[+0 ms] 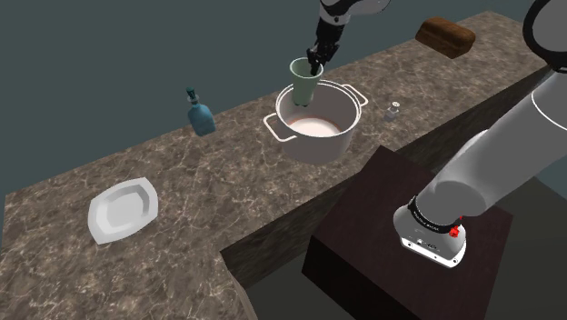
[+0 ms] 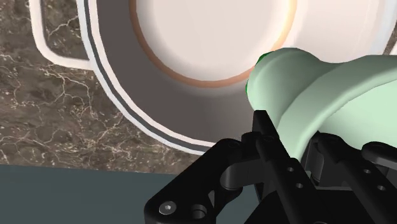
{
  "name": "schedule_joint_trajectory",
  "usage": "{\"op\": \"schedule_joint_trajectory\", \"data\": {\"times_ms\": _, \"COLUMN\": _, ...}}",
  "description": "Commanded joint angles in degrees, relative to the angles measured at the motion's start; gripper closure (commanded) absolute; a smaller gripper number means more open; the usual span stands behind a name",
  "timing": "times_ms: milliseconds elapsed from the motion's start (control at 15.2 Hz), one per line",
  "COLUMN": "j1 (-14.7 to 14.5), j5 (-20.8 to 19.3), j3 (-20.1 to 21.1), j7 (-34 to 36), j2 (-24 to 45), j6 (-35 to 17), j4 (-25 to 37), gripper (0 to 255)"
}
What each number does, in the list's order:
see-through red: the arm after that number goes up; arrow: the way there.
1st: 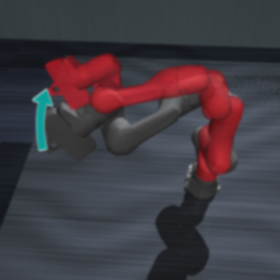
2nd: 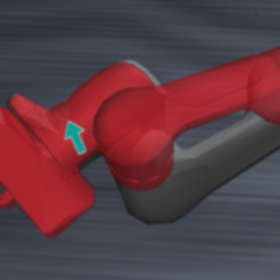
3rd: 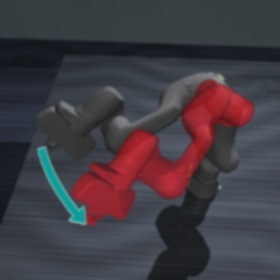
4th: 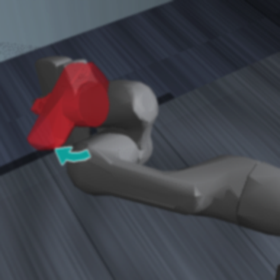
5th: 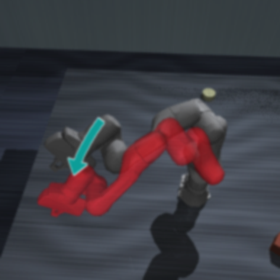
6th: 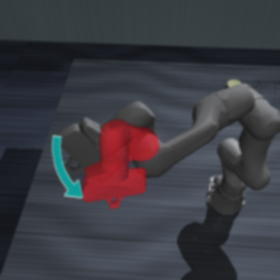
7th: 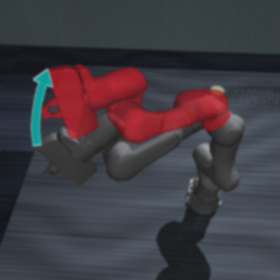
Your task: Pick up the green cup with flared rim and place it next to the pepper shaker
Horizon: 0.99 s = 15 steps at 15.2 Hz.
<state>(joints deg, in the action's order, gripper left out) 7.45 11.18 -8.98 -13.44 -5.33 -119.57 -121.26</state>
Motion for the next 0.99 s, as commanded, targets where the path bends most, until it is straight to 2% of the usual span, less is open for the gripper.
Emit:
{"op": "schedule_joint_trajectory", "data": {"times_ms": 0, "j1": 1.3, "j5": 0.0, "j3": -1.6, "j7": -3.0, "j2": 0.1, "j6": 0.8, "j4": 0.3, "gripper": 255}}
{"op": "schedule_joint_trajectory", "data": {"times_ms": 462, "j1": 5.9, "j5": 0.6, "j3": -7.1, "j7": -12.9, "j2": 3.1, "j6": 3.7, "j4": 4.3, "gripper": 255}}
{"op": "schedule_joint_trajectory", "data": {"times_ms": 924, "j1": 10.7, "j5": 2.4, "j3": -12.0, "j7": -22.8, "j2": 8.9, "j6": 7.4, "j4": 11.5, "gripper": 255}}
